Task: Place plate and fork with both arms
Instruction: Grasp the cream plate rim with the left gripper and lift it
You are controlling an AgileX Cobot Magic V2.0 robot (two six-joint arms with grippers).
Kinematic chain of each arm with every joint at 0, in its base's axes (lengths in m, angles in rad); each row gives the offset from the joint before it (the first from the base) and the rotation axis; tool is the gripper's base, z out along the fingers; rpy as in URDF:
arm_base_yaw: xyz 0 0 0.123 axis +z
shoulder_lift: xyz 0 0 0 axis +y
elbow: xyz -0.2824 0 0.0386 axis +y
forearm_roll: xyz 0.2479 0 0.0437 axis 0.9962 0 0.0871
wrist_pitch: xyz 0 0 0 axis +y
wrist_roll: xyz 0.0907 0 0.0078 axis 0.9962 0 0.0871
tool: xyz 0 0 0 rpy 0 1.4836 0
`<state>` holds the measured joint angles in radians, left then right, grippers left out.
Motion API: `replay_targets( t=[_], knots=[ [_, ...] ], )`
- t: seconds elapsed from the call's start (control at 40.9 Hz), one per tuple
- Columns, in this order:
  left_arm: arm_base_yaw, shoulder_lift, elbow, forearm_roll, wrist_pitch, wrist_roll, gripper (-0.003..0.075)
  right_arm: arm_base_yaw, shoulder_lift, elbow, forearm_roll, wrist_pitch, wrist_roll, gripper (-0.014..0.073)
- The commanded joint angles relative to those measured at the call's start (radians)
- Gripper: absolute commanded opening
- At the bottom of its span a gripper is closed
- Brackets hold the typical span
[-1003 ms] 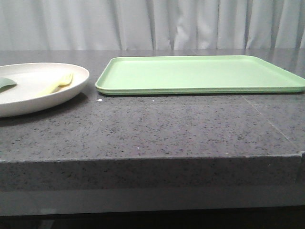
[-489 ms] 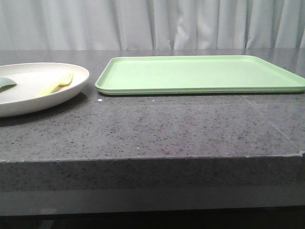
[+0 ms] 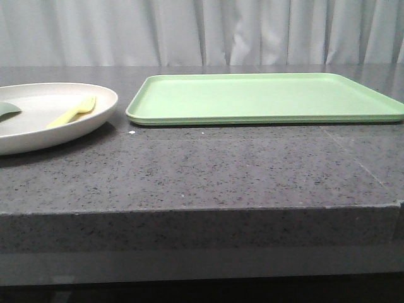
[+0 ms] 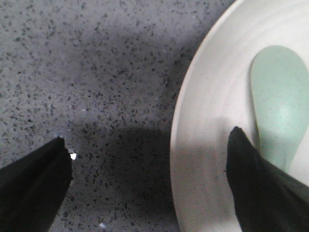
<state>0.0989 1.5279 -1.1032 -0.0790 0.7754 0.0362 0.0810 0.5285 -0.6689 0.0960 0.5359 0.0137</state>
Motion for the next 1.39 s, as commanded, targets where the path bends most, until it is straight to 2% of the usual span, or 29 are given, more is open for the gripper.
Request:
replay_targets(
  t=[0.0,0.122,0.196,0.318,0.538,0.685,0.881,1.028,1.37],
  knots=[
    [-0.007,-0.014,-0.034,-0.011,-0.032,-0.007,0.0617,-0.005,0.009,-0.034,-0.007,-0.074,-0.007,0.0565],
    [-0.007,-0.005,-0.034,-0.016,-0.032,-0.007,0.0609,-0.005,0.009,-0.034,-0.007,-0.074,-0.007,0.0565],
    [-0.007,-0.005,-0.034,-0.02,-0.03,-0.007,0.0566,-0.005,0.009,-0.034,-0.007,-0.074,-0.007,0.0565],
    [-0.007,-0.005,-0.034,-0.026,-0.021,-0.007,0.0436,-0.005,0.009,-0.034,-0.007,-0.074,-0.007,0.0565],
    [-0.007,-0.005,-0.034,-0.054,-0.021,-0.007,0.0131,-0.005,0.009,-0.034,-0.007,-0.074,-0.007,0.0565],
    [-0.007,-0.005,-0.034,-0.057,-0.023,-0.007,-0.0018,-0.005,0.009,-0.034,-0.007,-0.074,-0.007,0.0565],
    [-0.005,-0.007,-0.034,-0.057,-0.021,-0.007,-0.0018,-0.005,0.009,-0.034,-0.007,-0.071,-0.007,0.0565],
    [0.027,-0.009,-0.035,-0.121,-0.007,0.018,-0.0018,-0.005,0.009,-0.034,-0.007,-0.069,-0.007,0.0565],
    [0.186,-0.009,-0.035,-0.573,0.065,0.322,-0.0018,-0.005,0.009,-0.034,-0.007,-0.053,-0.007,0.0565]
  ],
)
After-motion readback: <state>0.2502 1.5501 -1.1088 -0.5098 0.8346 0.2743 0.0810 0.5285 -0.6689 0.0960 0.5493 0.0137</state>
